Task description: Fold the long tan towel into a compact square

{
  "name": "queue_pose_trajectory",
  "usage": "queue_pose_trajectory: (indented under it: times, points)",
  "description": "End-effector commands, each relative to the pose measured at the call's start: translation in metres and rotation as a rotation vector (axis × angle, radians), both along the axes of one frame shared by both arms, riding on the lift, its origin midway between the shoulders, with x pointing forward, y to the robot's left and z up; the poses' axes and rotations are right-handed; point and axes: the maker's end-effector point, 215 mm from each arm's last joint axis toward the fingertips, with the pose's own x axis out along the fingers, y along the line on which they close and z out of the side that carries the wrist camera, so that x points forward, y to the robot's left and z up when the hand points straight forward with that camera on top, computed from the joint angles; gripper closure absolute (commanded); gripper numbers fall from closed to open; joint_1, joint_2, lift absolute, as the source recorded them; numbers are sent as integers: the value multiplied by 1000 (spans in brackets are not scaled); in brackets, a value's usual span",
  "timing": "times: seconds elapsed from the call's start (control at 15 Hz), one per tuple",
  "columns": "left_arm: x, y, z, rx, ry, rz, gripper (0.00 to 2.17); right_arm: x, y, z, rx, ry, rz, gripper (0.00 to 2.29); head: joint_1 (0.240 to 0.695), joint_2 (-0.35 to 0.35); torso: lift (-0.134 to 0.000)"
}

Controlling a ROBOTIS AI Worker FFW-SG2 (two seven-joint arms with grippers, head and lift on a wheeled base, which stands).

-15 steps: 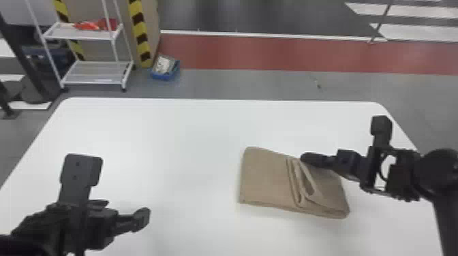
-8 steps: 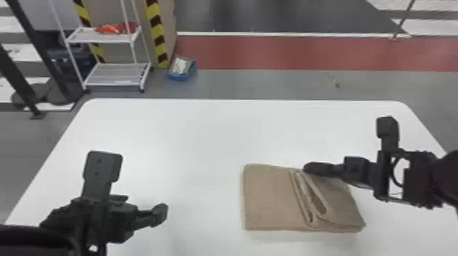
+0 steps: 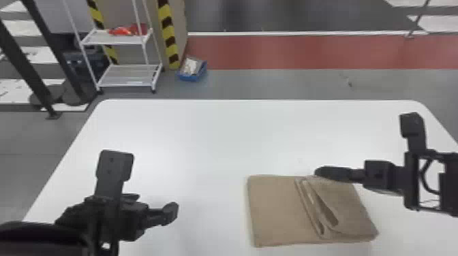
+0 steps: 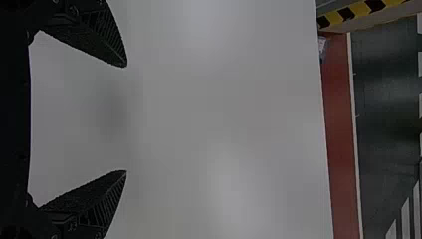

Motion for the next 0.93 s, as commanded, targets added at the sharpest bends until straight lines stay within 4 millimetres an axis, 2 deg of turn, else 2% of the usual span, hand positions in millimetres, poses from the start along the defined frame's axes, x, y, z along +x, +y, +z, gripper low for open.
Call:
queue_pose_trajectory:
  times: [0.0,0.13,0.33,0.53,0.67,0.87]
  points:
    - [2,-1,2,-1,-5,-1,130,-8,-11,36,-28,-82,-1,2098,695,44,-124]
    - [3,-4,3,-5,-8,-6,130,-18,-28,55,-60,-144,-27,2098,695,31,-124]
    - [3,-3,1,-4,-3,-5,130,-48,-48,63,-79,-177,-45,2098,695,5,-124]
    - [4,0,0,-4,-6,-5,130,-98,-70,55,-118,-159,-79,2088,695,-19,-124]
    - [8,-2,-1,-8,-15,-11,130,-123,-79,55,-113,-152,-100,2088,695,-44,-124]
    - [8,-6,-4,-11,-9,-18,130,-135,-83,49,-134,-135,-103,2088,695,-72,-124]
